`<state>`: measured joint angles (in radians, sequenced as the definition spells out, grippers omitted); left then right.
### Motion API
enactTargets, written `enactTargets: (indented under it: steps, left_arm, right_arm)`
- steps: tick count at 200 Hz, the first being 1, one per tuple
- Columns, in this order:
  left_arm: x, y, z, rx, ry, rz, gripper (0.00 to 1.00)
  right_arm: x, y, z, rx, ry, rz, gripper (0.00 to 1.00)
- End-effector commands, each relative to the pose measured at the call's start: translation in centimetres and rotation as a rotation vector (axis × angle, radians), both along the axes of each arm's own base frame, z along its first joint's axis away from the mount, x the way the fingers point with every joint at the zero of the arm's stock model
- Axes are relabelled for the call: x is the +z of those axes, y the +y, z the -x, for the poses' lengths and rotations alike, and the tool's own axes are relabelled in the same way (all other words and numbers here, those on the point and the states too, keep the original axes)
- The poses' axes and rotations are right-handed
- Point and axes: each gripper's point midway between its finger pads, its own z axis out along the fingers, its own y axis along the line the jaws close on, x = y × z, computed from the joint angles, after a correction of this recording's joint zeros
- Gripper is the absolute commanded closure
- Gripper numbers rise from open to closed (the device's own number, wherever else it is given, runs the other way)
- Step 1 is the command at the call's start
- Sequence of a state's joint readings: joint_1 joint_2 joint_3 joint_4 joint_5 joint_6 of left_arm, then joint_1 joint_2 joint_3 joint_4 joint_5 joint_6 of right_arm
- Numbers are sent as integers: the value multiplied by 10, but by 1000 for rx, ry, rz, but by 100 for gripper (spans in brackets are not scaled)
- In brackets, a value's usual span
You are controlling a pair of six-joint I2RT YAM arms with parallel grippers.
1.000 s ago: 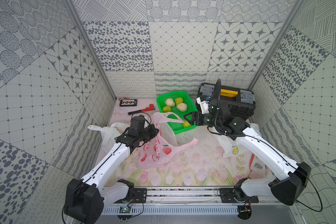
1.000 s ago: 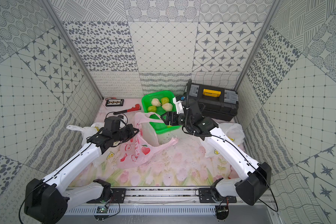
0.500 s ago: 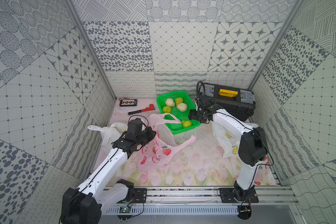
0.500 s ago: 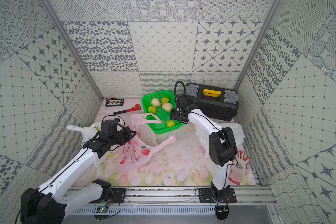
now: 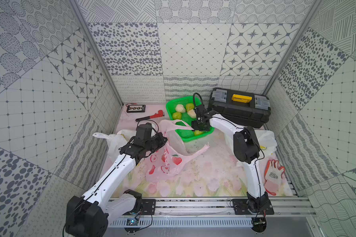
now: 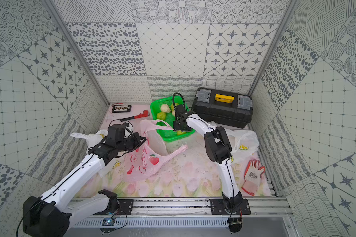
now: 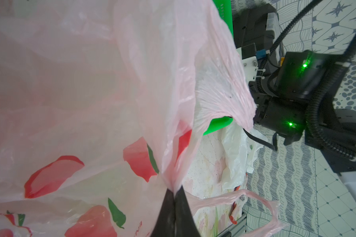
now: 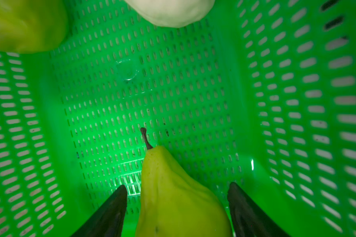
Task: Place the pears into plastic bags & tie knots
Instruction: Pick up the pear from the basket, then place the pear in the plastic bag.
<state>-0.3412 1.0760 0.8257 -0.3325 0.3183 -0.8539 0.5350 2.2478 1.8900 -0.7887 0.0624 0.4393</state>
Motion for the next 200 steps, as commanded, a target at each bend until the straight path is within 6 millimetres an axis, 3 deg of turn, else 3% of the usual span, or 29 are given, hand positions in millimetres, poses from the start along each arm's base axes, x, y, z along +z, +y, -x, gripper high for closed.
enactTargets:
  steps: [1,19,38,71,109,156,200]
  left_arm:
    - [4,-7,3,-52,-14,-12,100]
    - [4,-9,3,-60,-14,-12,100]
    - [5,-10,3,-65,-15,-18,100]
    - [7,-10,2,-68,-22,-35,100]
    - [16,-12,1,-84,-34,-39,100]
    - [29,-18,0,-131,-58,-43,100]
    - [38,-42,0,-222,-89,-25,100]
  right_arm:
    - [-5,2,-2,12,15,16,33]
    - [10,4,-3,20,-7,-6,47]
    - [44,10,-3,32,-91,-83,55]
    - [107,17,12,57,-220,-256,58]
    - [147,19,55,110,-209,-413,59]
    - [144,-8,118,50,-124,-556,60]
    - [114,22,172,151,64,-602,61]
